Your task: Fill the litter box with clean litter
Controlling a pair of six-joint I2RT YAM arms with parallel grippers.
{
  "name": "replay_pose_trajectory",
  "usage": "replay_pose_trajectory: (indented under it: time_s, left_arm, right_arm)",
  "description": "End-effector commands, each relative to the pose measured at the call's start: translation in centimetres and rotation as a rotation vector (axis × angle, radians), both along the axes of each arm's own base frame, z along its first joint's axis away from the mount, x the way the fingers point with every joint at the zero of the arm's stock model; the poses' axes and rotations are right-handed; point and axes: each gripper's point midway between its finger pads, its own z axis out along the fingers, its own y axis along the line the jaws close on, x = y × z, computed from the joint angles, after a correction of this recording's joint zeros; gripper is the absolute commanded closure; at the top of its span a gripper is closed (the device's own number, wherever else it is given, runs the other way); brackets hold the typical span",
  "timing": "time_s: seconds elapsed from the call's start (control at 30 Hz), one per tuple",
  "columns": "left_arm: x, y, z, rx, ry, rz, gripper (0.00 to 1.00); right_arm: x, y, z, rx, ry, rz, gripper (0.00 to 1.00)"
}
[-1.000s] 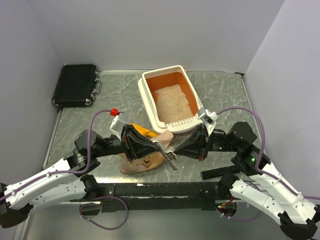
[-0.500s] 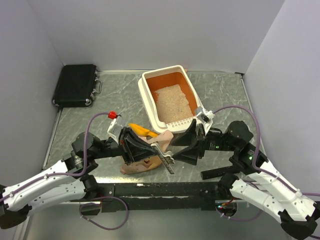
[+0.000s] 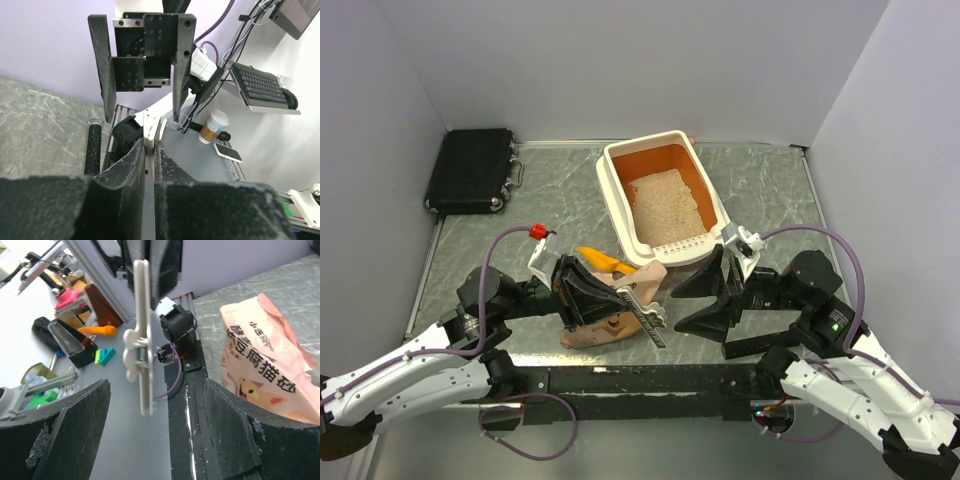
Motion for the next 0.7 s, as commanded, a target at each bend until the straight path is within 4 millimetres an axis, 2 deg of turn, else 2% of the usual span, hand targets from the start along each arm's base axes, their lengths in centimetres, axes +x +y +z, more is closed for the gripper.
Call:
replay_pose_trajectory:
  time_s: [0.0, 0.17, 0.53, 0.67]
  left_arm:
    - [-0.3, 0.3, 0.7, -0.018, -0.022, -0.003, 0.99]
    - [0.2, 0.0, 0.4, 0.0, -0.005, 0.014, 0.99]
    - [1.2, -0.3, 0.0, 0.035, 0.032, 0.058, 0.99]
    - [1.4, -0.3, -0.2, 0.04, 0.039, 0.067, 0.99]
  right_arm:
    - [-1.0, 0.3, 2.1, 0.066, -0.046, 0.07, 0.18]
    - [-0.7, 1.0, 2.6, 0.07, -0.039, 0.096, 0.18]
    - [-0.5, 2.7, 1.8, 0.04, -0.021, 0.111, 0.22]
    - [-0.6, 3.0, 1.5, 0.028, -0.024, 0.113, 0.29]
